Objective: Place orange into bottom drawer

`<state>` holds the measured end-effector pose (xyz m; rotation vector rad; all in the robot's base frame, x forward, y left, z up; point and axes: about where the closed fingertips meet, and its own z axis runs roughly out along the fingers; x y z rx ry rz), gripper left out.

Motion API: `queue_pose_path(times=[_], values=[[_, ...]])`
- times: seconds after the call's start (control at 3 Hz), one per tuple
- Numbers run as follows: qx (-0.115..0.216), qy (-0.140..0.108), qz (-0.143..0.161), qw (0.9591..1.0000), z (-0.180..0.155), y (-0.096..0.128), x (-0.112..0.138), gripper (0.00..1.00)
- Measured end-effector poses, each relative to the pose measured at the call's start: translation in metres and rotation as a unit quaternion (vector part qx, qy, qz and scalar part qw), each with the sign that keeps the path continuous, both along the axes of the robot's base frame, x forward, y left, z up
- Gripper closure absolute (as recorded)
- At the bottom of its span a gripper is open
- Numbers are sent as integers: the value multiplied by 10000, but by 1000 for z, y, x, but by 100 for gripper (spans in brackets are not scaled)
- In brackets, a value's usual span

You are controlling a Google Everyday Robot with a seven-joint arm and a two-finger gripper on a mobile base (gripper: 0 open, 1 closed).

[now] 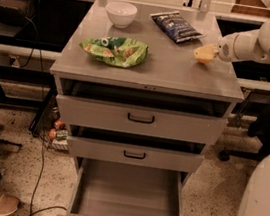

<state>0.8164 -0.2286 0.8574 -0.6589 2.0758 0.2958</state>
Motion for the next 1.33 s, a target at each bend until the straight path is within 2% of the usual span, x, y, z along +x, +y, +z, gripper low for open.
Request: queue_pose_path(times=[0.33,0.67,1.0,1.33], values=[[-200,-255,-183,9993,27,-4,-22,100],[-476,-871,-663,9928,89,-20,-58,100],[-633,-1304,-764,9865,127,-11,-76,100],[-646,-1296,-753,9866,126,-11,-80,100]])
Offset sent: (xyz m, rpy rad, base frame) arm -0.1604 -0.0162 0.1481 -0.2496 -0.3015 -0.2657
